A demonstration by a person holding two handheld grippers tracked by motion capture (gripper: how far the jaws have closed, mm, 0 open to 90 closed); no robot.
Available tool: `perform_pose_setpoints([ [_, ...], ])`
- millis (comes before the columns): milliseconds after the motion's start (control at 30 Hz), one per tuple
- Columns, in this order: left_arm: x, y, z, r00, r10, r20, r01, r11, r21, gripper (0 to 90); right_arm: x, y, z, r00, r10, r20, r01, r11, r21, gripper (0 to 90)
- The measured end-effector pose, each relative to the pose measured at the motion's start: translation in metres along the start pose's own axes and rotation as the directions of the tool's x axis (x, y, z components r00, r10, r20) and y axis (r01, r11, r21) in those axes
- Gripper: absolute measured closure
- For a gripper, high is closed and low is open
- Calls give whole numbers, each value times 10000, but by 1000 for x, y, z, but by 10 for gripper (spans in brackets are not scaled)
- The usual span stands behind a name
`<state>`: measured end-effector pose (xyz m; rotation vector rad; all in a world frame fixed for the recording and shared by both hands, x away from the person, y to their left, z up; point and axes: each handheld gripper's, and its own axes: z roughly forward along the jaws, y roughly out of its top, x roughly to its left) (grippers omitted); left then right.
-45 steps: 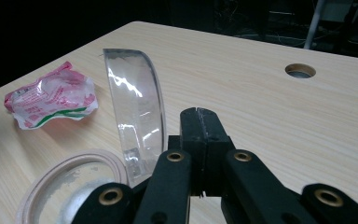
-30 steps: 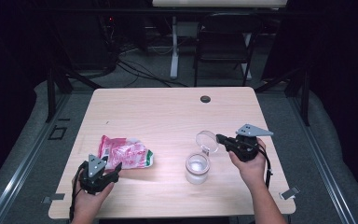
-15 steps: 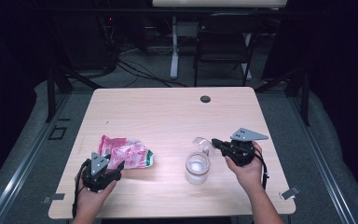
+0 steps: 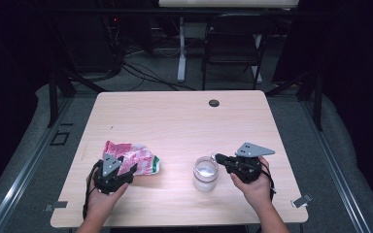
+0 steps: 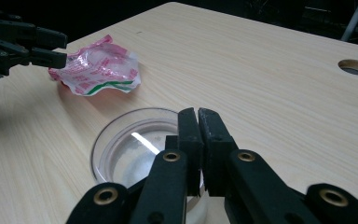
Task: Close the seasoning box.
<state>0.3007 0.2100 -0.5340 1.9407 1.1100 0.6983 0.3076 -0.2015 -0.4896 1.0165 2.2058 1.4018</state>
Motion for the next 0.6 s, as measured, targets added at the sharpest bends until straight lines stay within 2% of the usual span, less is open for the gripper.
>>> perform_pose_setpoints([
  [300,1,1,3,10000,-70,59,70,10000,55,414,-12,-10,-4,9981,459,412,-461,9989,37,850],
  [367,2,0,3,9999,-137,63,136,9999,30,414,-19,-15,-3,9951,771,622,-779,9969,115,834],
  [433,2,0,3,9998,-181,22,181,9998,22,414,-22,-17,-3,9941,818,708,-831,9964,155,826],
  [500,4,-1,4,9998,-214,-3,214,9997,120,414,-28,-21,-2,9888,1097,1009,-1122,9935,193,776],
  [600,5,-1,4,9997,-238,-14,238,9996,150,414,-31,-24,-2,9859,1235,1127,-1269,9916,243,756],
])
